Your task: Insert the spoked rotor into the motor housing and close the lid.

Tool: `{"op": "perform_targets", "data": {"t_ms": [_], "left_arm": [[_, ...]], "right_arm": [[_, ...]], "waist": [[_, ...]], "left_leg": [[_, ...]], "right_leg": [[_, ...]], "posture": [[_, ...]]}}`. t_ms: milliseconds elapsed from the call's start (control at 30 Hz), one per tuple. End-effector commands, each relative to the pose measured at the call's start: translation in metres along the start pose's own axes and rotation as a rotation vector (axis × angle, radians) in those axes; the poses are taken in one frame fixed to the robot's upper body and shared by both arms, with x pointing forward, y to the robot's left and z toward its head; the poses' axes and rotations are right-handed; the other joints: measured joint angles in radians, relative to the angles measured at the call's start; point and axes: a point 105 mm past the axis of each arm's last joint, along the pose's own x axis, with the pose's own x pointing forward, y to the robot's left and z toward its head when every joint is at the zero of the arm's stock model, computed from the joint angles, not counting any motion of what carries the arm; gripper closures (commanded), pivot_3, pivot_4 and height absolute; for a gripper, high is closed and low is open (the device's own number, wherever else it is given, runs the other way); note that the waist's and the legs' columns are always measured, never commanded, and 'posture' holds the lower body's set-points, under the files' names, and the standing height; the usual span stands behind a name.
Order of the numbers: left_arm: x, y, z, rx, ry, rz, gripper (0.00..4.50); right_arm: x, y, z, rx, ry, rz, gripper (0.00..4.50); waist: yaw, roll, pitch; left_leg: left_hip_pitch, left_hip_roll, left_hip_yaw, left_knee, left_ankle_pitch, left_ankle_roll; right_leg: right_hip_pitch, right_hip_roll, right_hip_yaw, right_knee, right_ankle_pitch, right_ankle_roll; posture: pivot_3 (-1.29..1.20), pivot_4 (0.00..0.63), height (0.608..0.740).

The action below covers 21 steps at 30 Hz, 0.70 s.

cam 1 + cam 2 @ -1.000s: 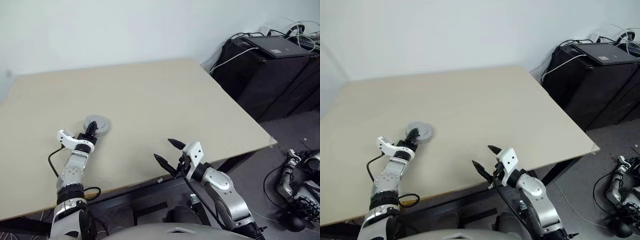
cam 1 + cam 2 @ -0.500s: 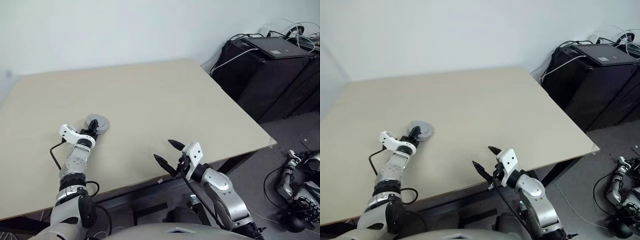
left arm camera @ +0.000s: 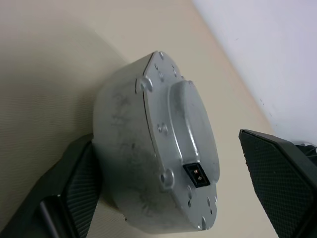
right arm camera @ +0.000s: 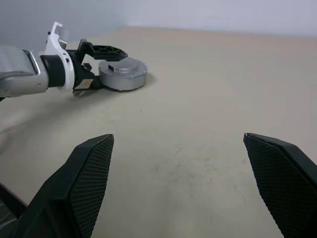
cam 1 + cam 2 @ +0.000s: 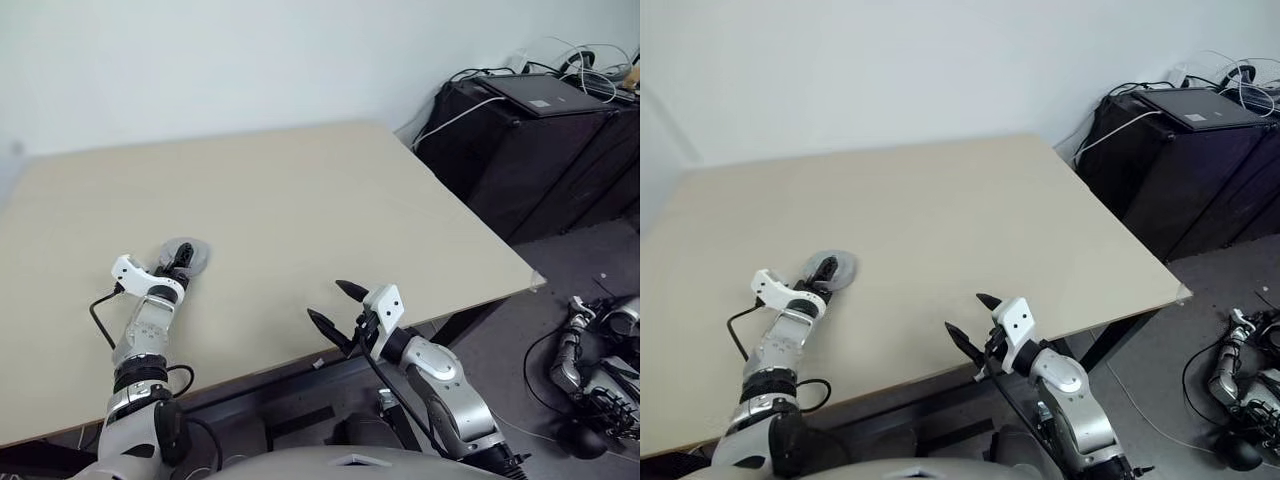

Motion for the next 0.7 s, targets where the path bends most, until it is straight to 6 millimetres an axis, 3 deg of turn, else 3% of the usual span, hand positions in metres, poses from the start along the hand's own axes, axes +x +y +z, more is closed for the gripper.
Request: {"op": "perform_targets", "data": {"t_ms": [33,200,367,533,700], "left_arm": [[-0.009,0.005,0.011,0.008,-0.034,0.01,0.05],[-0.028,0.012,-0.001,0.102,0.052,-0.008,0.05],[-0.054,0.01,-0.022,0.383,0.193,-0.106,0.05],[-0.087,-0.021,-0.054,0.629,0.324,-0.388,0.05],[-0.12,-0.055,-0.081,0.808,0.295,-0.61,0.05]], "right_arm": [[0.003,0.0,0.009,-0.017,-0.028,0.011,0.0],[0.004,0.0,0.009,-0.015,-0.026,0.013,0.0],[0.006,0.001,0.009,-0.009,-0.028,0.019,0.0],[0.005,0.003,0.009,0.005,-0.032,0.018,0.0],[0.002,0.004,0.006,0.02,-0.033,-0.013,0.0]], "waist": [[-0.003,0.0,0.0],[-0.008,0.0,-0.001],[-0.008,0.004,-0.003],[-0.002,0.008,-0.004],[0.01,0.009,-0.003]], "left_leg": [[0.0,0.0,0.0,0.0,0.0,0.0],[0.002,0.0,0.002,0.0,-0.001,-0.001],[0.003,0.001,0.003,-0.001,-0.002,-0.002],[0.004,0.001,0.003,-0.001,-0.006,-0.008],[0.004,0.006,0.004,-0.002,-0.006,-0.008]], "right_leg": [[0.0,0.0,0.0,0.0,0.0,0.0],[0.0,0.0,0.002,0.0,0.0,0.0],[-0.001,-0.001,0.004,0.0,0.0,0.0],[-0.005,-0.002,0.004,0.0,0.0,-0.001],[-0.006,-0.004,0.005,0.0,-0.001,0.0]], "posture": [[0.0,0.0,0.74],[0.0,0.0,0.74],[0.0,0.0,0.74],[0.0,0.0,0.74],[0.0,0.0,0.74]]}}
